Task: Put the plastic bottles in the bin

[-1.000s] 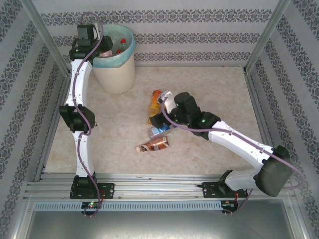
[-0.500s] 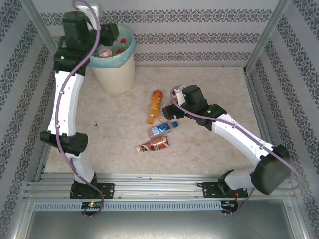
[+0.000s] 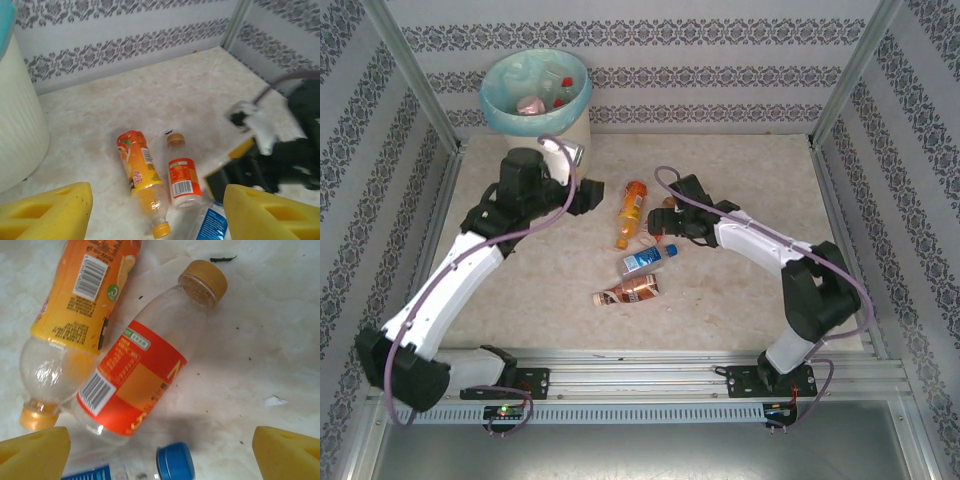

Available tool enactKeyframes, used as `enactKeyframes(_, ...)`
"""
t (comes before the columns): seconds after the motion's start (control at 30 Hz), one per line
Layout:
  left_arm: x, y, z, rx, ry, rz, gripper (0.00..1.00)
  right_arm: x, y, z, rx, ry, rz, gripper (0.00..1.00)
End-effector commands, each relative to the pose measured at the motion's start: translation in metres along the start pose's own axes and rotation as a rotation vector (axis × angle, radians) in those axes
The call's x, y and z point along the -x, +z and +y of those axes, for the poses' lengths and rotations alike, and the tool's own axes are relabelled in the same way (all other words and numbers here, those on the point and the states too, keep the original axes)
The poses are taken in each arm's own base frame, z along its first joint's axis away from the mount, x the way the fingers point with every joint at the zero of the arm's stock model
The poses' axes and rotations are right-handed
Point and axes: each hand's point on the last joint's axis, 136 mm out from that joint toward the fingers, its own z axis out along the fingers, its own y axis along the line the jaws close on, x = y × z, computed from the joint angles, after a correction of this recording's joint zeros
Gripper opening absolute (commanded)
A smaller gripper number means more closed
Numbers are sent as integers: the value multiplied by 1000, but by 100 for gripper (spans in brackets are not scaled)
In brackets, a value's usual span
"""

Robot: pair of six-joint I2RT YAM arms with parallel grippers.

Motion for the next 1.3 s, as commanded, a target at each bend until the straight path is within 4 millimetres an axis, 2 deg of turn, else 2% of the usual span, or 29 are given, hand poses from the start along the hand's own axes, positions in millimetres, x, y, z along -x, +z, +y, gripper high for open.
enactKeyframes(0.0,20,-16,-22,-93,81,-171,72,22,14,10,20,96,-52,94)
enactKeyframes(0.13,-2,-22,-30,-139,102,-162,73,17,35,9,7,112,-19,92)
enactKeyframes(0.2,-7,-24,-29,-132,108,-161,73,13,45,7,12,131,2,87)
enactKeyframes(0.33,-7,-25,-24,-100,114,-170,73,6,63,3,39,185,47,79)
enactKeyframes(0.53,-3,-27,-23,-91,100,-189,73,-3,82,-1,71,240,107,82)
enactKeyframes(0.7,-5,-28,-22,-86,93,-192,73,-5,88,-12,95,295,121,77)
enactKeyframes(0.97,-3,-28,-18,-66,78,-188,75,4,72,-19,129,302,79,61)
enactKeyframes(1.17,6,-23,-10,-24,-8,-154,75,11,36,-29,130,274,0,55)
enactKeyframes(1.27,12,-14,-10,-33,-81,-125,74,18,7,-27,149,210,-68,54)
